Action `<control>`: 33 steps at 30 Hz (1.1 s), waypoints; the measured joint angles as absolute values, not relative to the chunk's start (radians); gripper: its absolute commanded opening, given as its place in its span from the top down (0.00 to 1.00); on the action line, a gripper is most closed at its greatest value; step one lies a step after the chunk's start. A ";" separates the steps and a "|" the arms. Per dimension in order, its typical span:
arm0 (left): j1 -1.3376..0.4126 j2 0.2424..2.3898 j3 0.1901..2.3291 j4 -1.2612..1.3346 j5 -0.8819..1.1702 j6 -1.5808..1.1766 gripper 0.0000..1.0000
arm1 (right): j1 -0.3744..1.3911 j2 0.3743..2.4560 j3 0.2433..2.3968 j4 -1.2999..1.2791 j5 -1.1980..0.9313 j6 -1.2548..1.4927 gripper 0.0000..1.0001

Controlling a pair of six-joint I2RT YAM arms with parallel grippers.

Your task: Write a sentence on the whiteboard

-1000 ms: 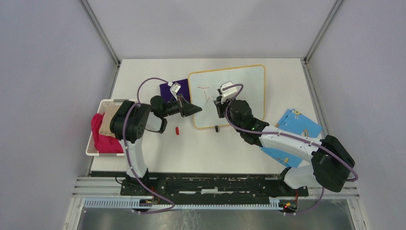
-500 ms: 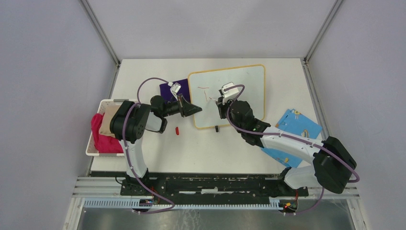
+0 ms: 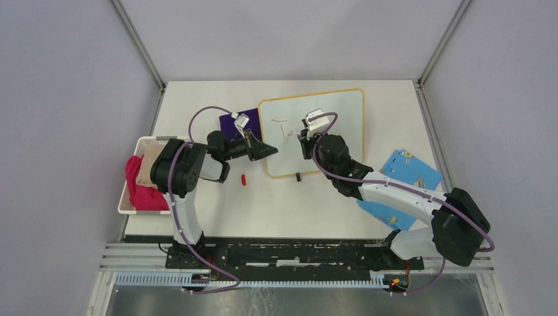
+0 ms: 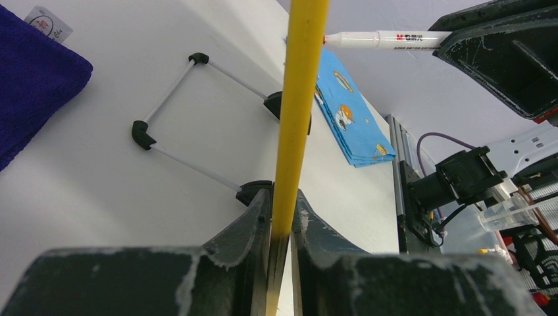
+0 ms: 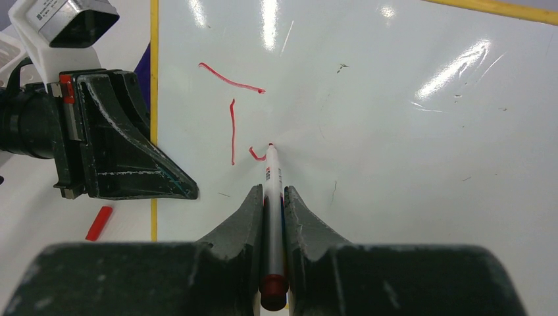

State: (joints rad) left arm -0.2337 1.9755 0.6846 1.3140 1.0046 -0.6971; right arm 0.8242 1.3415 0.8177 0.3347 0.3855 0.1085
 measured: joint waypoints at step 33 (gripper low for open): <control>-0.241 1.963 0.687 1.272 1.008 -0.673 0.98 | 0.822 1.297 0.798 0.327 0.335 0.115 1.00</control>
State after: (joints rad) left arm -0.2409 1.9625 0.6872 1.2724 1.0077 -0.6731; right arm 0.8219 1.2968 0.7979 0.3275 0.3351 0.1150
